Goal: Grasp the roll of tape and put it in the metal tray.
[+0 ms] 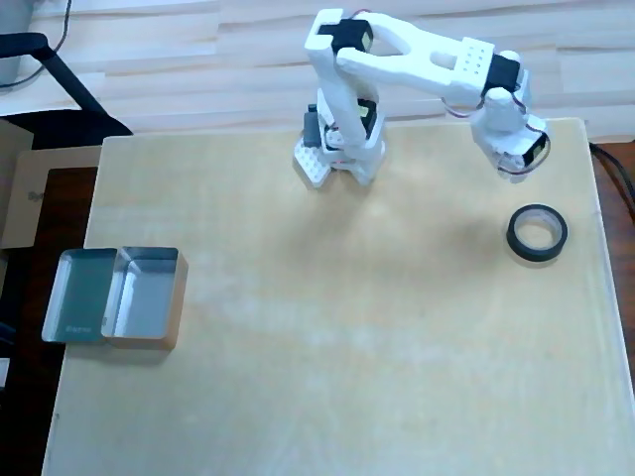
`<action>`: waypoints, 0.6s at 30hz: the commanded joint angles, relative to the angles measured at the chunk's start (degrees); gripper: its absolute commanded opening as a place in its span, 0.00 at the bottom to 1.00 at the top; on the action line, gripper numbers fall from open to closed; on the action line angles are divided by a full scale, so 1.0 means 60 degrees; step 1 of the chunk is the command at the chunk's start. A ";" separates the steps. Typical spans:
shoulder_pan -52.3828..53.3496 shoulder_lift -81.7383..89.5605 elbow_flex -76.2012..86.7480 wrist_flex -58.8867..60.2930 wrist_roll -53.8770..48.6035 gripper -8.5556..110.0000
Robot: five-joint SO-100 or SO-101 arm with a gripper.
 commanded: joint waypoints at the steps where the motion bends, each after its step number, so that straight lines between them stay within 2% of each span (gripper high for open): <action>1: -0.0103 -0.0762 -0.0879 -0.0278 0.0146 0.07; 9: -0.0103 -0.2666 -0.3047 -0.0161 0.0322 0.07; 18: 0.0044 -0.3940 -0.3896 -0.0161 0.0718 0.07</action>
